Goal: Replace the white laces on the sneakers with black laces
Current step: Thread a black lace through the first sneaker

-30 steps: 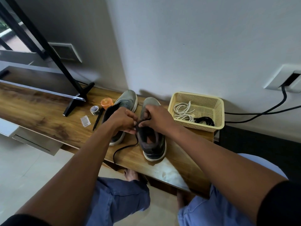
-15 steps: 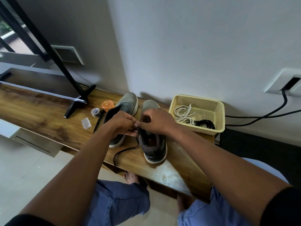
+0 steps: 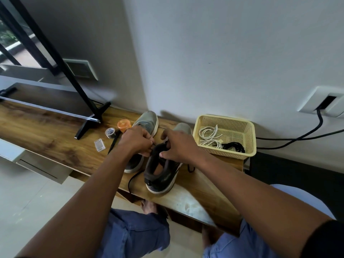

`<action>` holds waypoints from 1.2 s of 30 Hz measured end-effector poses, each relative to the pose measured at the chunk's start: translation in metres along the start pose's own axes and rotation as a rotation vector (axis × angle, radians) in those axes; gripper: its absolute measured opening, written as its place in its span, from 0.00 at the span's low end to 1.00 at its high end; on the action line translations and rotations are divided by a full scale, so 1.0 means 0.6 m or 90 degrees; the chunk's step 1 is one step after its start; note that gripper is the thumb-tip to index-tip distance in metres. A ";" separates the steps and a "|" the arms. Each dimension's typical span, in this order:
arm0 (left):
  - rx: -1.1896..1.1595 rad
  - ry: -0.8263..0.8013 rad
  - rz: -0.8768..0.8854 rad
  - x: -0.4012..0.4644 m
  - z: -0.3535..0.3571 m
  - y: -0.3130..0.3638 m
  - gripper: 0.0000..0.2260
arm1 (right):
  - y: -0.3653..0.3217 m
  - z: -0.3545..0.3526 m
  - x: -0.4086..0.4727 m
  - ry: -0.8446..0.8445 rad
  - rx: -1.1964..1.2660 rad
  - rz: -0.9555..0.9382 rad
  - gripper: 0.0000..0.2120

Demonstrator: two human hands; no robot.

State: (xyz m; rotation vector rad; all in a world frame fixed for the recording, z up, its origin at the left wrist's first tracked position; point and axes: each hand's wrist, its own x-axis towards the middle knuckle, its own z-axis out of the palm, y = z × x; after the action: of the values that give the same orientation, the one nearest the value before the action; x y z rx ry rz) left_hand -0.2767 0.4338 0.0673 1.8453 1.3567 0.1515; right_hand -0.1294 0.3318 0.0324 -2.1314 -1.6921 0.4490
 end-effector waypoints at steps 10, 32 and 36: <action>-0.019 -0.103 -0.056 0.001 -0.015 -0.004 0.05 | 0.020 -0.051 0.001 -0.129 0.059 0.063 0.38; -0.154 -0.080 -0.160 0.025 -0.011 -0.023 0.15 | -0.010 0.013 -0.025 -0.029 -0.079 0.052 0.28; -0.226 0.170 -0.113 0.030 -0.033 -0.023 0.09 | -0.010 0.015 -0.023 -0.035 -0.061 0.072 0.30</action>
State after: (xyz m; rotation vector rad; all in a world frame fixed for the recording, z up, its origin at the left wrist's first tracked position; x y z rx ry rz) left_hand -0.2901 0.4608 0.0648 1.4379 1.5541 0.5255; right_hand -0.1417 0.3206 0.0278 -2.3116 -1.6589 0.4710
